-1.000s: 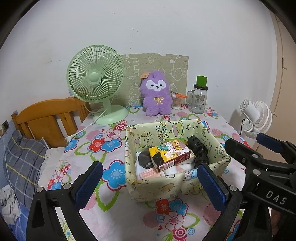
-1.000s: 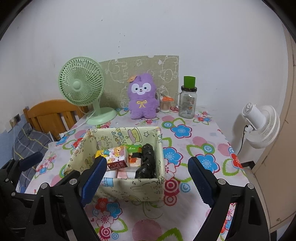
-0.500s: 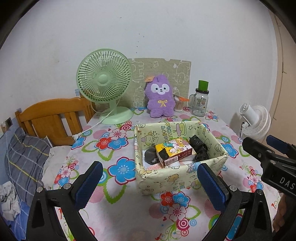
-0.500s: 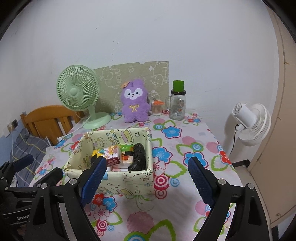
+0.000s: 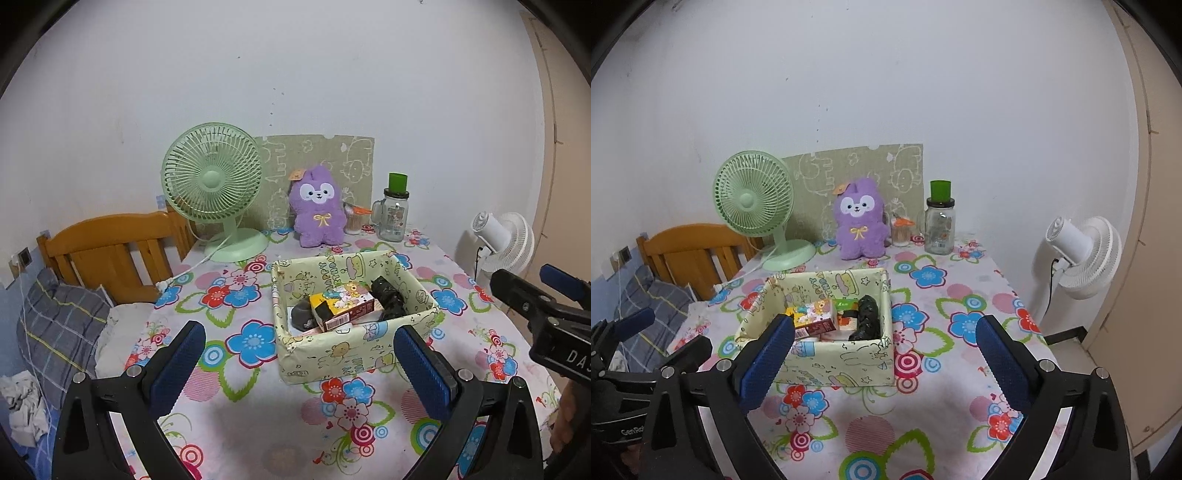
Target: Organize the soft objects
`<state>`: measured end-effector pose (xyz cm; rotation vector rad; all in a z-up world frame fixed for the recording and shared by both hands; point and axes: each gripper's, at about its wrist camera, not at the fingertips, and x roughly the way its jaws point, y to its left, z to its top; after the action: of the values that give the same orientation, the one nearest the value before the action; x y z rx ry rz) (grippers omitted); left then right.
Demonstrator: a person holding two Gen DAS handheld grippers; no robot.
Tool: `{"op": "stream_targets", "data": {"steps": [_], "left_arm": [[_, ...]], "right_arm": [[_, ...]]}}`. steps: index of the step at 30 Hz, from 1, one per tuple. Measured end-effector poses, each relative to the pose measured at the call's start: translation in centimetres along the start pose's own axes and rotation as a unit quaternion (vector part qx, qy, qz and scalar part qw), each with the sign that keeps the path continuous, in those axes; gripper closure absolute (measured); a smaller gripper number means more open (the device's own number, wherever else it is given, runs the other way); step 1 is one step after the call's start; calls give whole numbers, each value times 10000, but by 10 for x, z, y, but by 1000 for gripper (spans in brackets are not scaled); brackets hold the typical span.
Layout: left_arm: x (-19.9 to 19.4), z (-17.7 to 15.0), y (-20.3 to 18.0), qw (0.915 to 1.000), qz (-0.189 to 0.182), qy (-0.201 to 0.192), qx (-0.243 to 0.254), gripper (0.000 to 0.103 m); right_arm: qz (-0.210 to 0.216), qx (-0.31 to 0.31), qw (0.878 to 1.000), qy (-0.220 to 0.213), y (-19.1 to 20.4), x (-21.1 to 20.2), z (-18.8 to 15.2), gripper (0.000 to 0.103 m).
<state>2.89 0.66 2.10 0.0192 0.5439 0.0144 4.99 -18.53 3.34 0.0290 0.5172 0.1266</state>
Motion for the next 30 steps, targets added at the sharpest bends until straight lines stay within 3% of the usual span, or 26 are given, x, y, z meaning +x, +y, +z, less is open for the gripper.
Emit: {"op": "stream_targets", "data": {"steps": [30], "left_arm": [[-16,-3,1,9998,-30,-75,-171,0]], "right_arm": [[20,-9,10000,89,2,-5,-4,3]]}}
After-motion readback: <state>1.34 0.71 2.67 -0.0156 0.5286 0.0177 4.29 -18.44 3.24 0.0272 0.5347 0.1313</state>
